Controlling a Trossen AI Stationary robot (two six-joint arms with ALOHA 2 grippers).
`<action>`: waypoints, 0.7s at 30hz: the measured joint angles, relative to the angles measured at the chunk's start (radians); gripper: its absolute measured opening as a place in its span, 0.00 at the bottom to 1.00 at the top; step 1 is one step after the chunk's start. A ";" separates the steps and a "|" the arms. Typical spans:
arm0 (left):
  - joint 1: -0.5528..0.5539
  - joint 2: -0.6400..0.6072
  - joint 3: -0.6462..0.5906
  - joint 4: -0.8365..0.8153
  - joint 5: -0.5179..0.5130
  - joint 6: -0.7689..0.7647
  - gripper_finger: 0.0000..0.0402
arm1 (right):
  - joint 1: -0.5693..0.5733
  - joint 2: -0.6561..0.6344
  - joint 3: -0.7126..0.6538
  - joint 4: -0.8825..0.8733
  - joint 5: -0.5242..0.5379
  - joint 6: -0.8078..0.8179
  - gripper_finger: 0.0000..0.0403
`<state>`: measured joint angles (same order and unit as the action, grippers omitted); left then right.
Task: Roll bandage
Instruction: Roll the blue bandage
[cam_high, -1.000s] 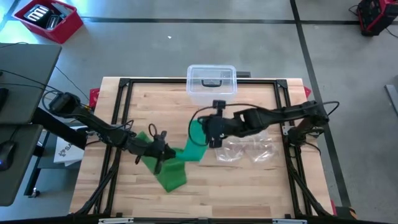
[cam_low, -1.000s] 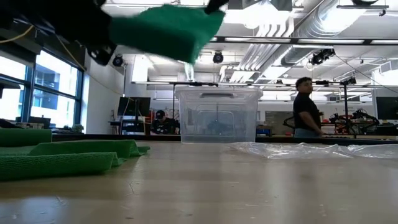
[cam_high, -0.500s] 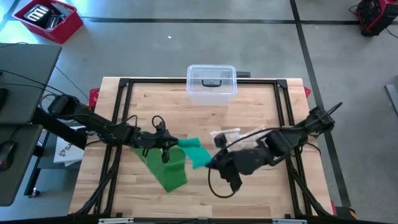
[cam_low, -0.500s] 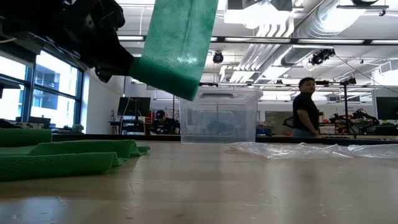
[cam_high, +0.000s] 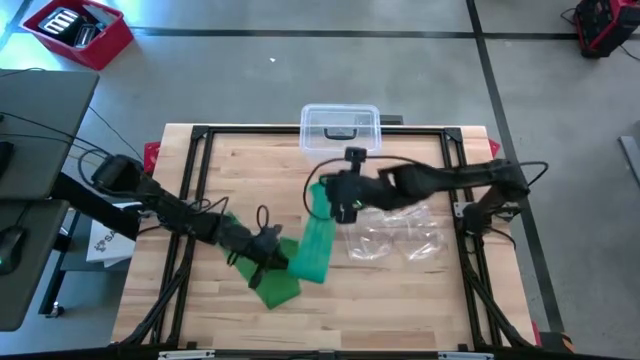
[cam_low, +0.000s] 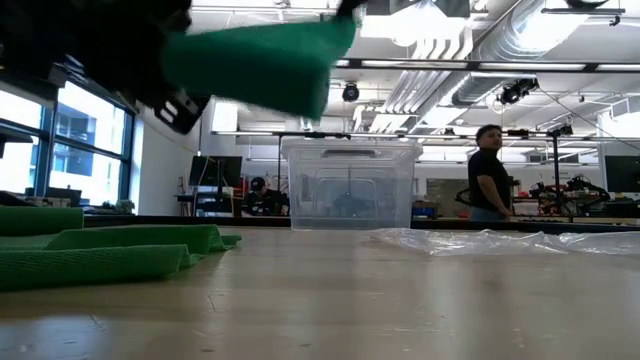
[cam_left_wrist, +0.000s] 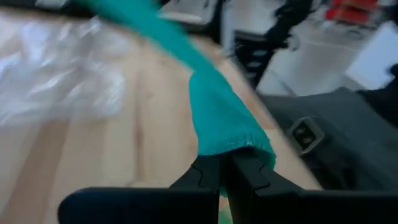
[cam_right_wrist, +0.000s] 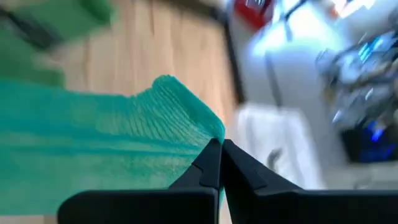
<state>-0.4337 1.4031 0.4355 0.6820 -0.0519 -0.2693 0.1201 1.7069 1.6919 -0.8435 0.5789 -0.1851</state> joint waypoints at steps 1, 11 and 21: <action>-0.016 0.000 0.000 0.028 -0.006 0.015 0.00 | -0.020 0.001 -0.043 0.005 -0.029 0.007 0.00; -0.107 -0.095 -0.001 0.214 -0.050 0.215 0.00 | 0.006 0.002 -0.526 0.631 -0.337 0.045 0.00; -0.096 -0.141 0.000 0.237 -0.164 0.245 0.00 | 0.079 0.001 -0.674 0.940 -0.390 0.195 0.02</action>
<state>-0.5293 1.2621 0.4351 0.9195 -0.2159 -0.0240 0.1993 1.7077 1.0182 0.0968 0.1892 0.0104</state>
